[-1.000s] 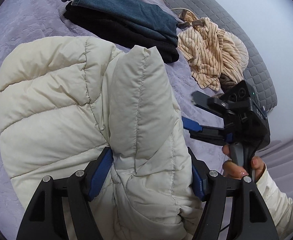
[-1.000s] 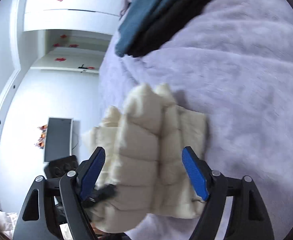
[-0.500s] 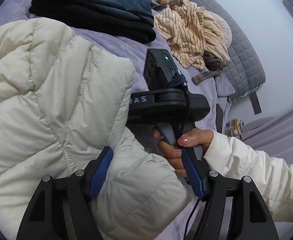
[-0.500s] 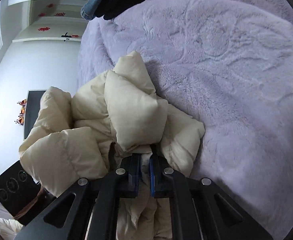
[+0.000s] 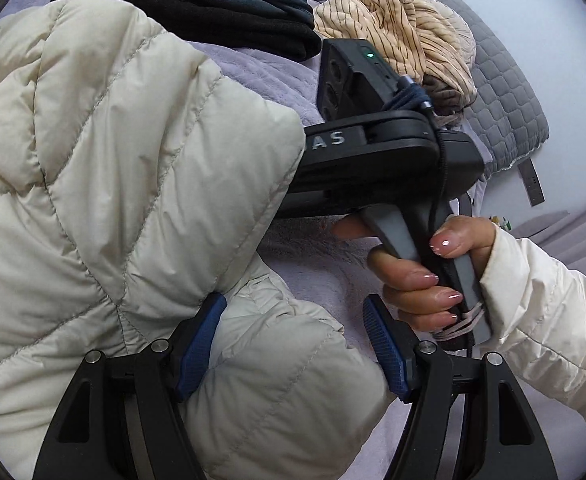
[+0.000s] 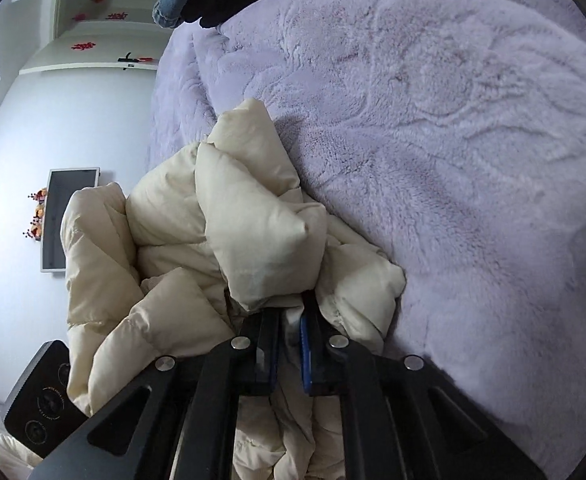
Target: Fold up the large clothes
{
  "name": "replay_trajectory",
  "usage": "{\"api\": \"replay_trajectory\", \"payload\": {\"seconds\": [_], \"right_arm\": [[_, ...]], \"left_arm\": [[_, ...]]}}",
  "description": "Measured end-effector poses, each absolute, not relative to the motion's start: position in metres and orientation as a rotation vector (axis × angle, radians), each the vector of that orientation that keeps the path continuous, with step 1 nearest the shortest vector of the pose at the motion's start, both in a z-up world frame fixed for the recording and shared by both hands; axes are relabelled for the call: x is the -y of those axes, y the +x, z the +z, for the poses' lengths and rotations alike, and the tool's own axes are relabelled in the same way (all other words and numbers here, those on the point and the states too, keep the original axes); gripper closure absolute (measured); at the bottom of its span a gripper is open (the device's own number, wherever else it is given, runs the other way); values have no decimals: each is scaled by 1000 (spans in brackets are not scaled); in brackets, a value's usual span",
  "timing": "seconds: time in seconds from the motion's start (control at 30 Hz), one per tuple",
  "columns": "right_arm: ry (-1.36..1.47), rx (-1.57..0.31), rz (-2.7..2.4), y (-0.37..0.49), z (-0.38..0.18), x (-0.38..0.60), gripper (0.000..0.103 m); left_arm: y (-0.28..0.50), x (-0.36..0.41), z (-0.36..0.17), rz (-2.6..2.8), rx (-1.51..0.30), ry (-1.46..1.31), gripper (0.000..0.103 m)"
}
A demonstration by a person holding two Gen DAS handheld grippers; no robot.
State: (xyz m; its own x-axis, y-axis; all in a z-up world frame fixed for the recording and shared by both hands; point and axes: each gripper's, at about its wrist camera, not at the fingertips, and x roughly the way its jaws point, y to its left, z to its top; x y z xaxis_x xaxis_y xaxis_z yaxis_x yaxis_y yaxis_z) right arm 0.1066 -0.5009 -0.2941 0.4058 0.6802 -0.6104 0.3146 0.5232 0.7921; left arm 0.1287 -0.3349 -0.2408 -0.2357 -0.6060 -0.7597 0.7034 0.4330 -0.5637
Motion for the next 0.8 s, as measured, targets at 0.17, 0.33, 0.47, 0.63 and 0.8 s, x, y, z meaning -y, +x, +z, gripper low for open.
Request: {"api": "replay_trajectory", "payload": {"seconds": [0.17,0.33,0.47,0.63,0.8], "right_arm": [[1031,-1130,238,82,-270,516,25],[1078,-1099,234,50,-263,529,22],[1086,-1108,255,37,-259,527,22],[1107,-1093,286,21,-253,525,12],[1077,-1088,350,37,-247,513,0]], "left_arm": [[127,335,-241,-1219,-1332,98,32],[122,341,-240,-1217,-1322,116,32],[116,344,-238,-1217,-1306,137,32],[111,341,-236,-1222,-1269,151,32],[109,345,-234,-1221,-1245,180,32]]}}
